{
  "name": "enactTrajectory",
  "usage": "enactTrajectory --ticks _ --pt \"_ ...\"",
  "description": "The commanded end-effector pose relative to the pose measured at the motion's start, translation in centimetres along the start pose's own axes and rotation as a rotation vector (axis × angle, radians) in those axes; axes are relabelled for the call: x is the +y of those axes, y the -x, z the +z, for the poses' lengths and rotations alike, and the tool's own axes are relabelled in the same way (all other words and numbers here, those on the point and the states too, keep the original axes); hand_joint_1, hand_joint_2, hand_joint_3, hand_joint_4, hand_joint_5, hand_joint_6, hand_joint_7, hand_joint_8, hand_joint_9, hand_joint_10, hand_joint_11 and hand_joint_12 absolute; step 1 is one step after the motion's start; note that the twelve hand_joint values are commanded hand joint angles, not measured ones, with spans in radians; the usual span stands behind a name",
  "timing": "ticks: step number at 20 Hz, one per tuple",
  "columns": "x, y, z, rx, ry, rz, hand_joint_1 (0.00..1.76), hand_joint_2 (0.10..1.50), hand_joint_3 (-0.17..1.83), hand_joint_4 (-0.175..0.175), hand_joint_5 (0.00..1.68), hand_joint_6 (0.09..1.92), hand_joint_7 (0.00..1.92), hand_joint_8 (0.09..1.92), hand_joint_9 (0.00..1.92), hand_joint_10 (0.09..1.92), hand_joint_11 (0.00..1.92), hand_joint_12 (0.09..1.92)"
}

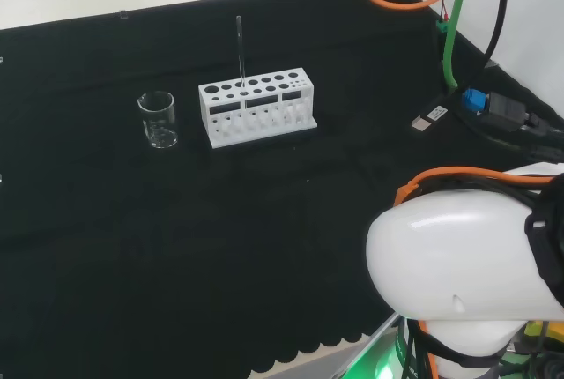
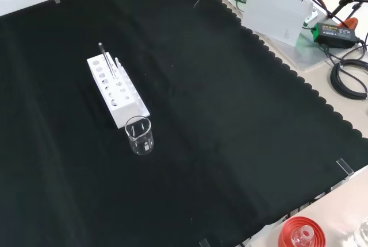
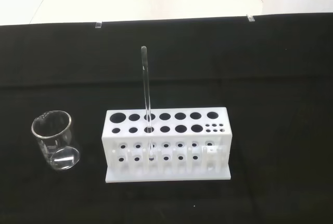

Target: Take the glass rod from the white test tube rack.

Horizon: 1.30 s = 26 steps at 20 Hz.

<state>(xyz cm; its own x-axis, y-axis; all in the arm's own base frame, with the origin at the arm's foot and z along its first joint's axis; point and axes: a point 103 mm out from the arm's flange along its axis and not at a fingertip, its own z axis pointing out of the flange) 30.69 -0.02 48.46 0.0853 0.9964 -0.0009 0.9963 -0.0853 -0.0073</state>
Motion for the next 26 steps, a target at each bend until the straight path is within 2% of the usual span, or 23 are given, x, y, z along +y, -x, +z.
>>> enactTrajectory --ticks 1,3,9,10,11,12,15,18,23,24,26 --pt "-9.2 0.6 -8.4 0.008 0.105 0.063 0.65 0.88 0.38 -0.051 0.05 0.14 0.09 0.3 0.13 0.58 0.12 1.05" --pt "-9.9 0.4 -9.1 0.029 0.111 0.064 0.66 0.89 0.39 -0.051 0.01 0.09 0.02 0.21 0.03 0.54 0.03 0.99" --pt "-10.0 0.2 -9.4 0.035 0.108 0.06 0.66 0.9 0.39 -0.047 0.0 0.09 0.0 0.16 0.0 0.55 0.0 1.03" --pt "-10.0 0.3 -9.3 0.034 0.107 0.06 0.66 0.9 0.39 -0.047 0.0 0.09 0.0 0.16 0.0 0.55 0.0 1.04" --pt "-10.4 1.5 -9.3 0.051 0.112 0.067 0.66 0.9 0.39 -0.047 0.0 0.09 0.0 0.16 0.0 0.56 0.0 1.05" --pt "-10.6 1.9 -9.3 0.047 0.11 0.045 0.66 0.9 0.39 -0.046 0.0 0.09 0.0 0.16 0.0 0.56 0.0 1.05" --pt "-10.7 2.1 -9.3 0.041 0.108 0.049 0.66 0.9 0.39 -0.046 0.0 0.09 0.0 0.2 0.0 0.6 0.0 1.09" --pt "-10.6 0.9 -9.1 0.024 0.108 0.04 0.65 0.9 0.39 -0.047 0.01 0.09 0.0 0.27 0.0 0.69 0.0 1.17" --pt "-10.9 -0.4 -8.6 0.05 0.102 0.045 0.65 0.9 0.4 -0.047 0.02 0.09 0.0 0.35 0.0 0.74 0.0 1.22" --pt "-11.4 0.9 -8.6 0.073 0.105 0.055 0.65 0.9 0.4 -0.047 0.02 0.09 0.0 0.36 0.0 0.75 0.0 1.22" --pt "-11.7 1.5 -8.6 0.057 0.105 0.045 0.65 0.89 0.41 -0.047 0.03 0.09 0.0 0.37 0.0 0.77 0.0 1.23"
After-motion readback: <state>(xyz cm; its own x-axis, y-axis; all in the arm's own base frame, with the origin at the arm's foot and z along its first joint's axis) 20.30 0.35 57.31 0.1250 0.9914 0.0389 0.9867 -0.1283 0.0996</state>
